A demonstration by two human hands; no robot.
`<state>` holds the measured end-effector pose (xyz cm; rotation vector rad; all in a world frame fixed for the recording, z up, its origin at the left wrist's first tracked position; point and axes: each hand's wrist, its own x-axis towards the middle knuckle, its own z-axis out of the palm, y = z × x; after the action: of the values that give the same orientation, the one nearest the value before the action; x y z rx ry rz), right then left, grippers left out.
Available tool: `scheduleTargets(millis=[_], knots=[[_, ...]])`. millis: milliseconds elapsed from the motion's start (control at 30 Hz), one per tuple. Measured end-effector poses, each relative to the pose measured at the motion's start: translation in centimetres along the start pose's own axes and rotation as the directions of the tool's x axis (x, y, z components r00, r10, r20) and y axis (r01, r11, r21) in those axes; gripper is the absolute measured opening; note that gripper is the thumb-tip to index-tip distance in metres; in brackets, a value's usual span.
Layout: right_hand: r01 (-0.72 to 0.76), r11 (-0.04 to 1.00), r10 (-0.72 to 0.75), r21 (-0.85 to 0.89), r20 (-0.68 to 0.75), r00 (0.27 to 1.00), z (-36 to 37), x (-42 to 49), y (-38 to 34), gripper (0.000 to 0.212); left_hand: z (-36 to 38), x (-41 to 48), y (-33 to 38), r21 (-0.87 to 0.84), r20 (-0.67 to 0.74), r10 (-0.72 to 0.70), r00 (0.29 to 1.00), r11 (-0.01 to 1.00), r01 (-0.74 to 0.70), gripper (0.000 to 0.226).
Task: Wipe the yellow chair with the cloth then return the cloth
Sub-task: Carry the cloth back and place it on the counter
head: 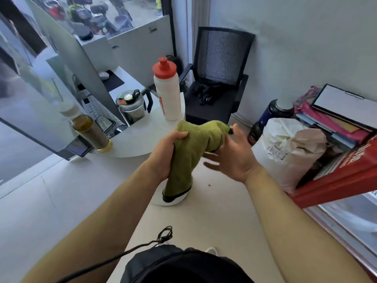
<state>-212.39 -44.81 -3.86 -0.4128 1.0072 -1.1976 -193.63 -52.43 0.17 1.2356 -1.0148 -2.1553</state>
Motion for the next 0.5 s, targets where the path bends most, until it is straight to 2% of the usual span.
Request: scheduleTargets(millis=[133, 333, 400, 467, 500], knots=[[-0.038, 0.999, 0.038, -0.003, 0.047, 0.998, 0.7, 0.8, 2.4, 0.083, -1.4, 0.9, 0.5, -0.039, -0.002, -0.057, 0.998, 0.998, 0.057, 0.044], [0.108, 0.994, -0.105, 0.012, -0.146, 0.984, 1.3, 2.4, 2.7, 0.053, -3.6, 1.4, 1.2, -0.041, -0.074, -0.001, 0.997, 0.999, -0.003, 0.024], [0.056, 0.998, -0.062, -0.036, -0.182, 0.981, 1.5, 2.7, 2.3, 0.043, -4.4, 1.4, 1.5, -0.039, -0.103, 0.024, 0.994, 0.999, -0.029, 0.026], [-0.078, 0.994, 0.062, -0.075, -0.192, 0.979, 2.1, 2.7, 2.1, 0.034, -5.3, 1.4, 1.8, -0.062, -0.127, 0.027, 0.992, 0.997, -0.035, 0.031], [-0.151, 0.984, 0.133, -0.089, -0.188, 0.973, 2.7, 2.7, 2.1, 0.037, -5.7, 1.2, 2.0, -0.076, -0.125, 0.021, 0.992, 0.997, -0.030, 0.031]])
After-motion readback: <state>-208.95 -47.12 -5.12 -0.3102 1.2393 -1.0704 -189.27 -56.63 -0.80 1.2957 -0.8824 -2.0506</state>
